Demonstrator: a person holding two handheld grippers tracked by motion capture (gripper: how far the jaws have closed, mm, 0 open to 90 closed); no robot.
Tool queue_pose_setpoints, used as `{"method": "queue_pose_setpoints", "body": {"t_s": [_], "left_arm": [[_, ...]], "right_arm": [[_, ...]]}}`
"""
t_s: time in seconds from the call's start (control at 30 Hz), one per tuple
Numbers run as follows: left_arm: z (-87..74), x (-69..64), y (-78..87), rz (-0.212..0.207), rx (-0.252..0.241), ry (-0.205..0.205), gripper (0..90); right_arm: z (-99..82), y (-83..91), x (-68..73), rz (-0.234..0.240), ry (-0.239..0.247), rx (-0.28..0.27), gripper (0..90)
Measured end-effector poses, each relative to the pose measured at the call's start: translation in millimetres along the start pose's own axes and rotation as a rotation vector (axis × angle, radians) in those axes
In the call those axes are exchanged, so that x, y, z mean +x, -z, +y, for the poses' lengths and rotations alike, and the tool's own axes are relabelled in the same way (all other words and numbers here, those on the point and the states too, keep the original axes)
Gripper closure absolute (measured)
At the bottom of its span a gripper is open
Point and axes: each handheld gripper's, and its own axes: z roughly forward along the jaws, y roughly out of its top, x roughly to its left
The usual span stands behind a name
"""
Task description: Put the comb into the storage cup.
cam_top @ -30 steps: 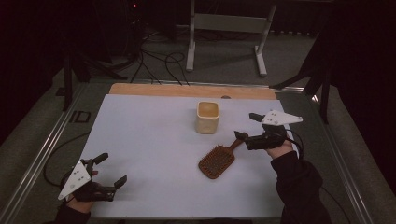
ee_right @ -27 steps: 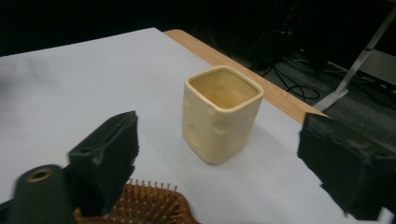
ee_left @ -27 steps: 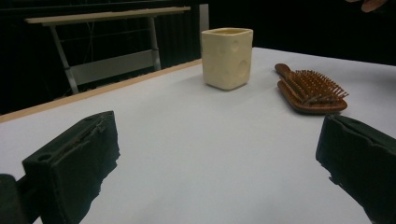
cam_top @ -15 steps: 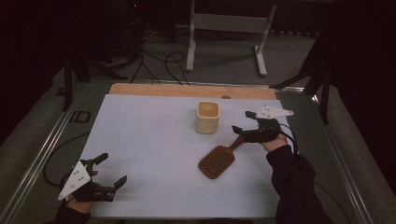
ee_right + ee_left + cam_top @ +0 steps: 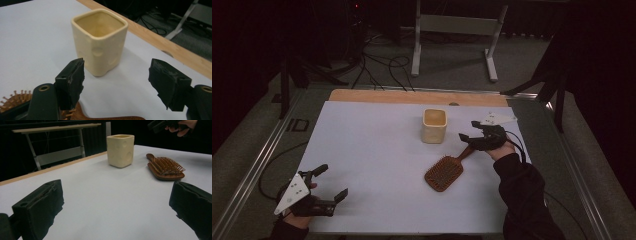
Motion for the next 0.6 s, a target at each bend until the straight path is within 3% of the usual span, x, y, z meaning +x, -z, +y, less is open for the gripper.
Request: {"method": "queue_pose_setpoints", "body": {"t_s": [0.07, 0.3, 0.4, 0.6], "left_arm": [[0.0, 0.1, 0.2, -0.002, 0.000, 0.002, 0.0], [-0.1, 0.1, 0.1, -0.002, 0.000, 0.003, 0.0], [-0.3, 0.0, 0.1, -0.002, 0.002, 0.004, 0.0], [-0.1, 0.1, 0.7, -0.001, 0.001, 0.005, 0.0]], "right_arm": [[-6.4, -7.1, -3.9, -0.024, -0.012, 0.028, 35.6], [-12.3, -14.8, -7.2, -0.038, -0.017, 0.062, 46.7], [-14.8, -19.4, -8.8, -0.044, -0.021, 0.086, 57.4], [-17.8, -25.2, -10.2, -0.051, -0.018, 0.121, 70.4]]}}
